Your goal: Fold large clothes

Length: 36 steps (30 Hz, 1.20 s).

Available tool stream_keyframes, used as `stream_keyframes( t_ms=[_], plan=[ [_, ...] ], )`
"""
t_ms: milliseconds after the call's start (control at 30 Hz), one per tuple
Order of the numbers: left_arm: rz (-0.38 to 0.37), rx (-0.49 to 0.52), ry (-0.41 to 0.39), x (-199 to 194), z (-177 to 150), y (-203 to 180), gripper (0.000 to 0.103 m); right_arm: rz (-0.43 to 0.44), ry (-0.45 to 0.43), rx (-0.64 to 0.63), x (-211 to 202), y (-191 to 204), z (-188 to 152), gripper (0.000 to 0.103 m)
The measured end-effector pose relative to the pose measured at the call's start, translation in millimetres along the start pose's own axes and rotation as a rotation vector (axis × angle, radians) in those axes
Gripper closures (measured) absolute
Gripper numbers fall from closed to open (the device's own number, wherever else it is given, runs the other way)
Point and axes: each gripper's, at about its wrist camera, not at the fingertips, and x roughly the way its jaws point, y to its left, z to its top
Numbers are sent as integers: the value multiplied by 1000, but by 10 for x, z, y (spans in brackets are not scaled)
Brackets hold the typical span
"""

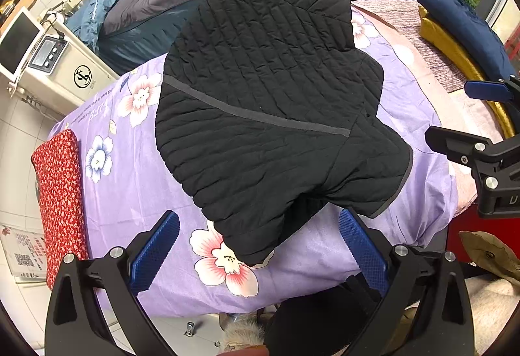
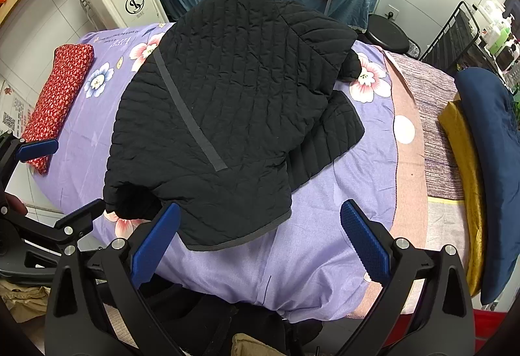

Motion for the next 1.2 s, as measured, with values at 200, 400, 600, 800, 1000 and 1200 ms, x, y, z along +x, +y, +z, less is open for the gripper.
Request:
stream_keyframes(
  t_ms=[200, 400, 600, 800, 1000, 1200],
  plan=[
    [6, 0, 9, 22, -4, -5, 6, 1, 0, -1, 0, 1, -2, 6],
    [5, 0, 12, 37, -4, -4, 6, -1, 1, 2, 2, 2, 1, 6],
    [7, -1, 13, 40, -8, -2, 6, -1, 1, 0, 16, 24, -19, 6],
    [10, -1, 9, 32, -12, -2, 6, -2, -4, 1, 22, 51, -62, 6],
    [11, -1, 9, 29, -23, -4, 6, 1, 1, 0, 29, 61, -86, 6],
    [11, 0, 19, 49, -51, -29, 6, 4, 12, 1, 36, 37, -88, 6]
  ],
)
